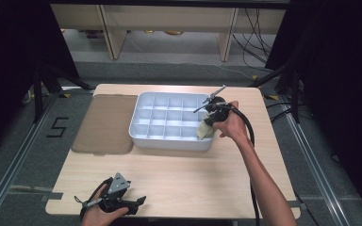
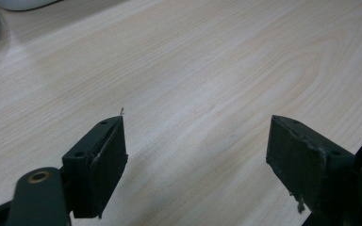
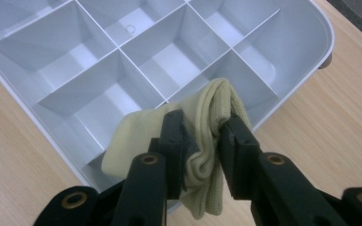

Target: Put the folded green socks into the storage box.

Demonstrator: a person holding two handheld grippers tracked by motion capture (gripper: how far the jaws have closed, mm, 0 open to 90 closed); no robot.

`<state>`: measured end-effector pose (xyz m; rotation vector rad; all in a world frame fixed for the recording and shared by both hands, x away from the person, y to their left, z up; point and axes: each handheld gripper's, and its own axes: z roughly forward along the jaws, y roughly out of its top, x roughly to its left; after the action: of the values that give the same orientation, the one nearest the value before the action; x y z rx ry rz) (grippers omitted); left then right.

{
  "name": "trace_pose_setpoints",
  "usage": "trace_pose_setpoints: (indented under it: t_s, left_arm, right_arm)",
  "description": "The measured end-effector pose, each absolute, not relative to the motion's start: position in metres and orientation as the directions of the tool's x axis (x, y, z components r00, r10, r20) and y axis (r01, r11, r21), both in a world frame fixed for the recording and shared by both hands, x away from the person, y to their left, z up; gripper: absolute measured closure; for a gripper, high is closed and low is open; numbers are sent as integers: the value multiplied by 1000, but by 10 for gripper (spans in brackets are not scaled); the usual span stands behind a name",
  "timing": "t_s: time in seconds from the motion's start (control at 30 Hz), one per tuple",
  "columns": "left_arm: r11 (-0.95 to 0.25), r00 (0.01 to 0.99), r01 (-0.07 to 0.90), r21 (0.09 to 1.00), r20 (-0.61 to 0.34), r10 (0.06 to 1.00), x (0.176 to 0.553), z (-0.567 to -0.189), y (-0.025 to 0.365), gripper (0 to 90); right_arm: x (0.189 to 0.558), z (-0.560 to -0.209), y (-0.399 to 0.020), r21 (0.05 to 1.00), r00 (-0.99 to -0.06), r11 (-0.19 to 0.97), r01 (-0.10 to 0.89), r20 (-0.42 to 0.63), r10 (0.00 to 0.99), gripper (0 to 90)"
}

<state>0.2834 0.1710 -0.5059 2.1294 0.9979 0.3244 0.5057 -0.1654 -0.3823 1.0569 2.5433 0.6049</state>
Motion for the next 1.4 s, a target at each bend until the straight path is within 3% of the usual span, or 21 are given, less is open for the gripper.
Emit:
trace_pose_setpoints:
  t_s: [0.5,0.83,1.4]
  left_arm:
    - [-422,667,553,719,-77,741,283,-506,172,202]
    - [-431,670,547,717,-67,740,283,-505,172,202]
    - [-439,673,546,714,-61,738,284,-505,173,202]
  right_arm:
    - [507,-396,-162,462,-672,661,592,-171,721,732]
    - [503,-404,-157,442,-701,717,540,-234,673,732]
    - [495,-412,-158,451,-742,753,479,-251,622,733]
